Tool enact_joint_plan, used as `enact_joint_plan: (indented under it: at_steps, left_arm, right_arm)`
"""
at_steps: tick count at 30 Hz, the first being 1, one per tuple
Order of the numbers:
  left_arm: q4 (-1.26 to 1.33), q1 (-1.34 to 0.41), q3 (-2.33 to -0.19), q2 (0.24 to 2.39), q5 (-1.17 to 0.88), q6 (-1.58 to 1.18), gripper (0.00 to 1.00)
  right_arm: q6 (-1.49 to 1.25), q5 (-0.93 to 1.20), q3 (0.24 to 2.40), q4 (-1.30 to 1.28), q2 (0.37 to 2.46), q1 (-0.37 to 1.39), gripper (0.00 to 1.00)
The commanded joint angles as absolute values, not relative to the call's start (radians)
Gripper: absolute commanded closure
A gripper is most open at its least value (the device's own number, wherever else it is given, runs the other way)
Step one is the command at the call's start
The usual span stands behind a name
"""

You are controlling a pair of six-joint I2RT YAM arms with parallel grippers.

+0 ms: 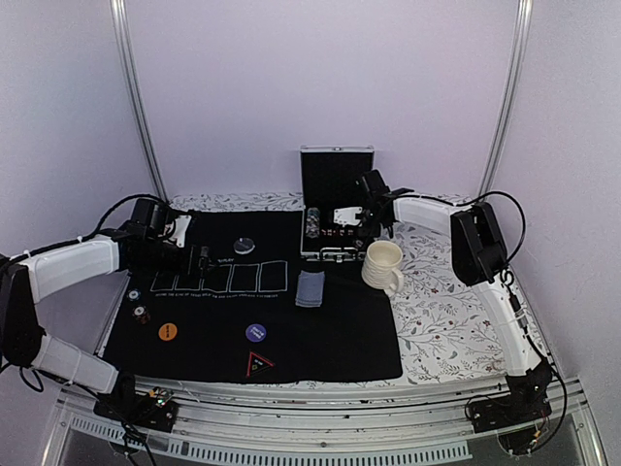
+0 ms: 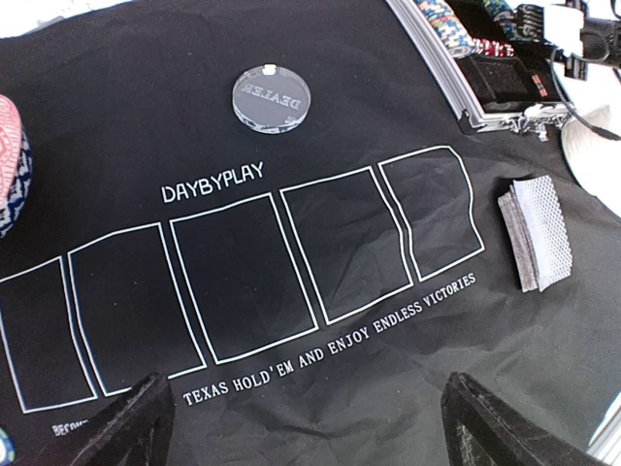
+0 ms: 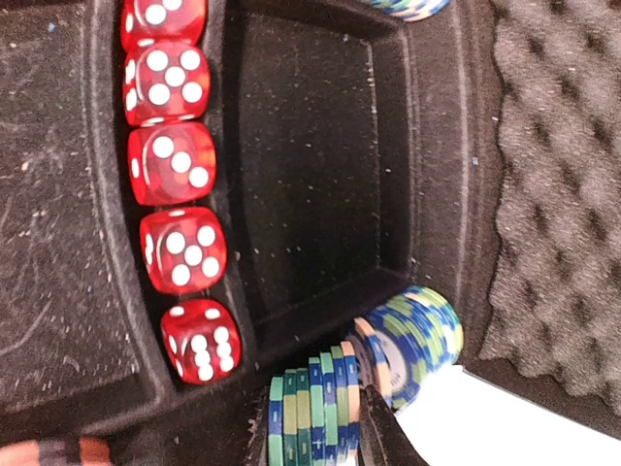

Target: Distribute texas hold em gaming equipment

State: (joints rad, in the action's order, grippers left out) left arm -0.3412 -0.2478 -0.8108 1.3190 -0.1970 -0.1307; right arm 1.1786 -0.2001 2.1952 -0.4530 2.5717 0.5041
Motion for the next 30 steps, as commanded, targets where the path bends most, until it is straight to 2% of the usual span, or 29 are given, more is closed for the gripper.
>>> enact_joint_plan:
  at_steps: [1,12,19,24,30]
  left_arm:
    - [-0.353,-0.243,-0.814,1.297,-0.194,-0.118,0.02]
    - [-0.353,-0.244,-0.811,1.288,-0.194,-0.118,0.02]
    - [-0.353,-0.244,-0.815,1.289,-0.194,-0.117,0.02]
    - [-0.353,-0.244,-0.814,1.278,-0.179,-0.114,0.02]
    - [-0.353,-0.244,-0.813,1.247,-0.171,-0.112,0.02]
  right_arm:
    - [1.160,-0.230,2.184,-0.491,2.468,0.486,0.99]
    - [1.070,-0.113,2.183,-0.491,2.406,0.486,0.99]
    - [0.839,0.019,2.190,-0.482,2.306,0.492,0.99]
    - [0.615,0.168,2.192,-0.466,2.205,0.568,0.99]
    - [0.468,0.116,2.167,-0.524,2.136,0.729,0.99]
